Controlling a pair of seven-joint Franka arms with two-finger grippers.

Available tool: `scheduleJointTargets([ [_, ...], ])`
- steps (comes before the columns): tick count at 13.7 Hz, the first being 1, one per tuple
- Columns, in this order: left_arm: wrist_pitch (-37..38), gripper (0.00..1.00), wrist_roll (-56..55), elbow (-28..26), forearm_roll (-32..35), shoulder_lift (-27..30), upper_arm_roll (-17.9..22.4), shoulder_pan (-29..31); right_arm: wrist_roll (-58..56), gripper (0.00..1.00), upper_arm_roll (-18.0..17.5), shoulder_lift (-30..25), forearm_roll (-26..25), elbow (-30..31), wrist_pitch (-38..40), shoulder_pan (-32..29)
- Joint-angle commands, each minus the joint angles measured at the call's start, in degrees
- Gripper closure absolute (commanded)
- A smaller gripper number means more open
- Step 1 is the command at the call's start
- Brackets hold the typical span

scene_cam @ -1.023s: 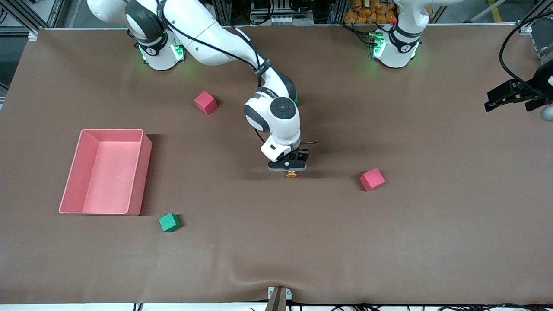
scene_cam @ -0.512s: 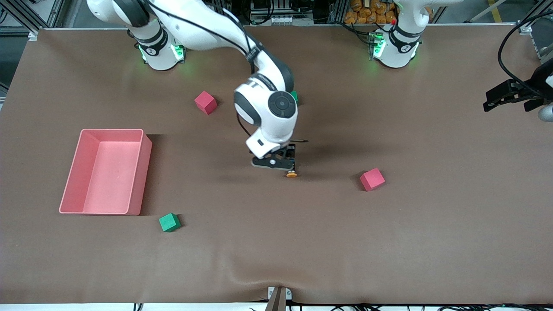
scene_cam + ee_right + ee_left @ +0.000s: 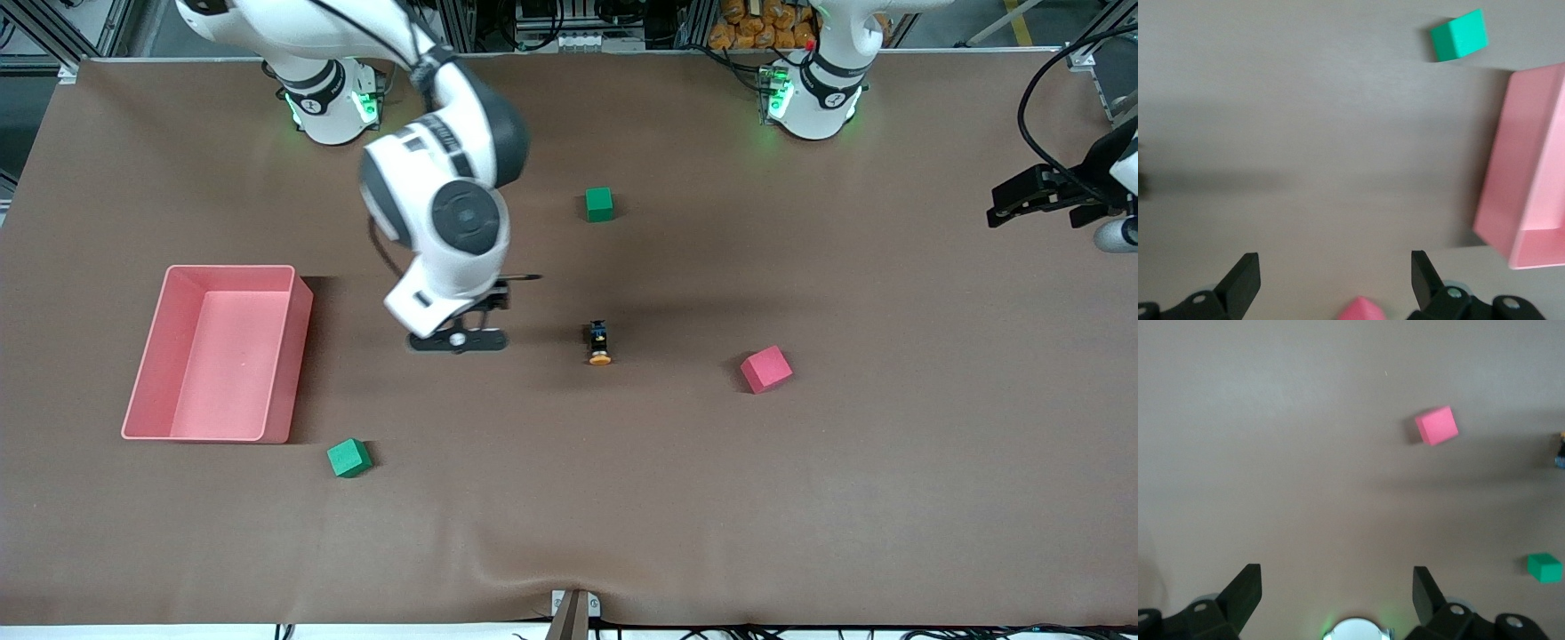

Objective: Place and upright button with both arms
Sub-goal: 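Withdraw the right gripper while the left gripper reaches toward the button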

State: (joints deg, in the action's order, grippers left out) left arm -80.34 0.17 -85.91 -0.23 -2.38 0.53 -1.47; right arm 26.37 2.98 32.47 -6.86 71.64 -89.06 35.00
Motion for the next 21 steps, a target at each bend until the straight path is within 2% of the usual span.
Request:
scheduleJointTargets([
  [1, 2.8, 0.0, 0.9, 0.7, -1.2, -3.2, -0.3, -0.4, -9.3, 0.0, -0.9, -3.8, -4.3, 6.4, 0.6, -3.4],
  [6, 3.0, 0.0, 1.1, 0.7, -1.6, -4.0, -0.9, -3.2, -23.3, 0.0, -0.9, -10.9, -5.5, 16.3, -2.2, -11.2],
  [10, 2.3, 0.0, -0.3, 1.4, -1.5, -9.0, -1.3, -8.2, -27.6, 0.0, -1.1, -19.2, -3.4, 26.5, -8.0, -19.9],
  [15, -1.7, 0.0, -1.6, 3.7, -4.3, -15.4, -3.7, -9.9, -31.4, 0.0, -1.1, -23.9, 3.2, 28.6, -8.0, -29.4],
  [19, -5.5, 0.0, -16.9, 6.3, -4.2, -21.5, -4.0, -19.2, -31.6, 0.0, -1.1, -25.7, 6.7, 27.9, -7.8, -32.8],
  [21, -9.0, 0.0, -20.0, 6.3, -4.3, -23.5, -4.0, -22.4, -31.7, 0.0, -1.0, -26.5, 8.3, 27.4, -7.6, -33.2],
])
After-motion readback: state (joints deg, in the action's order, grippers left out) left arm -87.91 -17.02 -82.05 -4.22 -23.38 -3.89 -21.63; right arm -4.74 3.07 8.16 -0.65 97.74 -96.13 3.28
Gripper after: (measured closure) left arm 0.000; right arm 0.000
